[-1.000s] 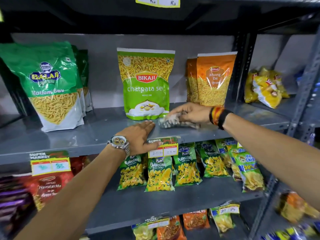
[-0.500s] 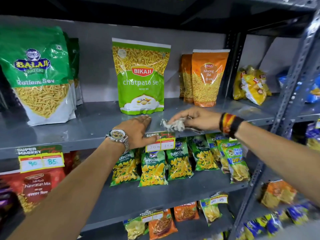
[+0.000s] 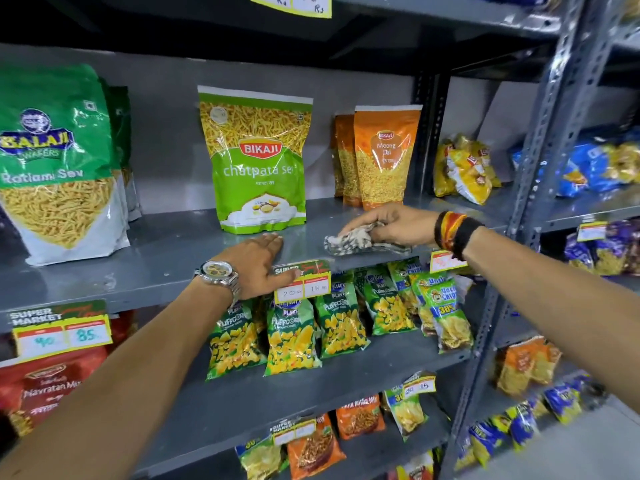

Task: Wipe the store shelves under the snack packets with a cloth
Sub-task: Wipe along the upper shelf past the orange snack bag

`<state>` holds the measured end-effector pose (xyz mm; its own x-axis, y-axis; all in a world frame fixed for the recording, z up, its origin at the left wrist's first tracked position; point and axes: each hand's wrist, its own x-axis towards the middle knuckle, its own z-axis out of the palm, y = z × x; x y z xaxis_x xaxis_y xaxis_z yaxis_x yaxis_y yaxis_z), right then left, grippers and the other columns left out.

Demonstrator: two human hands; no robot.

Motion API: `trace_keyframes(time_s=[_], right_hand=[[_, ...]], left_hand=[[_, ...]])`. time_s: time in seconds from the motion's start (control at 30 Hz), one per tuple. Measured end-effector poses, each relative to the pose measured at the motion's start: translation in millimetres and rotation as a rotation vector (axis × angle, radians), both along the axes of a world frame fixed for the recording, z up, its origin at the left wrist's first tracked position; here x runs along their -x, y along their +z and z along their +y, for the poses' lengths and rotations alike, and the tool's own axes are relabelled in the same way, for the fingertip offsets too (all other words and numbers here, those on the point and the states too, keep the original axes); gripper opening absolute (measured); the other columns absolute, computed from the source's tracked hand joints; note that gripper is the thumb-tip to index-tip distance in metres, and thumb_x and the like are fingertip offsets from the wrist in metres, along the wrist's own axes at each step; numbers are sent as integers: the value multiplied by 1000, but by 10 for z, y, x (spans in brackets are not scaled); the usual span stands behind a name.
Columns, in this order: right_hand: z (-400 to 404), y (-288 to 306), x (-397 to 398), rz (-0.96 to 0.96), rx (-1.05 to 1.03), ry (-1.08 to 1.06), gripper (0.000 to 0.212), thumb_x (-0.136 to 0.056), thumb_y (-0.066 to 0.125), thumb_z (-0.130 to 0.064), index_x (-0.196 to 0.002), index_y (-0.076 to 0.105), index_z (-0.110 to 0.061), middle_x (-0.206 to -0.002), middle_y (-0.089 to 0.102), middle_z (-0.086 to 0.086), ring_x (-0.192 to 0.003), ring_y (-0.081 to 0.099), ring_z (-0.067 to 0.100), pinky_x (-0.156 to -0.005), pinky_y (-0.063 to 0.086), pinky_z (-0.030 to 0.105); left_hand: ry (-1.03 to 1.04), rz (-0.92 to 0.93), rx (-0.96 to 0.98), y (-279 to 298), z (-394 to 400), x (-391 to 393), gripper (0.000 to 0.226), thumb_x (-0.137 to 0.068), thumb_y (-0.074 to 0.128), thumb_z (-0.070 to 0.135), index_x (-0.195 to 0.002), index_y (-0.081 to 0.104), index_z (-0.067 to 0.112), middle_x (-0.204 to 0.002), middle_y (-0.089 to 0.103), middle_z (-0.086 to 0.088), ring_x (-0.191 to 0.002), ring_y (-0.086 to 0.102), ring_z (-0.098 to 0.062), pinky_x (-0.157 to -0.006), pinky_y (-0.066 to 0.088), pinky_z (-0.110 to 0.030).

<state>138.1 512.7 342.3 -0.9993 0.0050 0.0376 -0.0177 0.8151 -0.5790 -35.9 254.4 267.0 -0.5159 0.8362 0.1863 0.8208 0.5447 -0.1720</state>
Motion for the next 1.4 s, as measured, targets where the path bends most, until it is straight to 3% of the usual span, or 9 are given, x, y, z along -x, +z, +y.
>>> trace_keyframes(time_s=[0.07, 0.13, 0.23, 0.7, 0.83, 1.0, 1.2, 1.33, 1.4], right_hand=[[350, 111, -20, 74, 11, -107, 46, -95, 51, -2, -125, 64, -33, -120, 66, -19, -71, 70, 12, -60, 58, 25], [704, 200, 27, 158, -20, -243, 48, -93, 48, 3, -128, 64, -26, -139, 52, -10, -78, 65, -10, -64, 50, 7], [1110, 227, 230, 187, -37, -309, 47, -90, 49, 4, -125, 66, -24, -145, 52, 2, -121, 54, 12, -96, 41, 21], [1582, -351, 1134, 211, 8, -30, 46, -91, 45, 6, -121, 69, -19, -130, 65, 4, -115, 57, 14, -94, 39, 18], [1685, -325, 903, 128, -6, 91, 46, -93, 50, -2, -120, 68, -36, -128, 67, 7, -120, 60, 31, -107, 45, 39], [1568, -232, 169, 7, -7, 351, 43, -99, 49, -12, -122, 62, -46, -113, 70, 19, -78, 60, 45, -71, 50, 43], [1639, 61, 417, 177, -66, -18, 48, -95, 47, 4, -130, 62, -25, -131, 62, -1, -54, 64, -8, -53, 52, 11], [1353, -132, 414, 126, -26, -38, 43, -97, 45, 4, -132, 59, -15, -108, 74, 7, -29, 44, -7, -35, 30, 3], [1167, -165, 237, 55, -8, 60, 43, -98, 45, 1, -132, 58, -21, -78, 75, -24, -35, 49, -6, -40, 34, 5]], left_hand=[[-16, 31, -10, 13, 19, 8, 128, -65, -2, 97, -157, 24, 12, -164, 27, -9, -149, 29, -25, -119, 26, -39], [-50, 68, -13, 24, 89, -9, 119, -71, 3, 92, -155, 29, 13, -162, 32, -9, -146, 34, -27, -120, 28, -40], [-48, 73, -47, 10, 327, -114, 103, -80, 15, 84, -155, 30, 16, -162, 34, -6, -145, 35, -26, -119, 30, -42], [78, 14, -26, -21, 1158, -350, 112, -75, 10, 91, -158, 20, 17, -165, 27, -6, -149, 30, -25, -120, 30, -42], [55, 3, -24, -8, 1151, -382, 103, -82, 23, 84, -158, 21, 15, -164, 28, -8, -148, 31, -25, -120, 29, -40], [61, 2, -46, -8, 1143, -391, 100, -82, 28, 80, -158, 22, 16, -163, 29, -7, -147, 33, -24, -120, 30, -39], [65, 2, -74, -4, 1146, -428, 99, -81, 27, 80, -158, 21, 18, -165, 26, -3, -148, 30, -20, -120, 28, -37], [55, 23, -64, -25, 1143, -392, 93, -87, 35, 76, -158, 19, 18, -166, 24, -2, -149, 30, -21, -118, 27, -36], [40, 29, -60, -41, 1144, -364, 90, -90, 38, 73, -158, 20, 16, -165, 25, -4, -149, 30, -21, -118, 27, -37]])
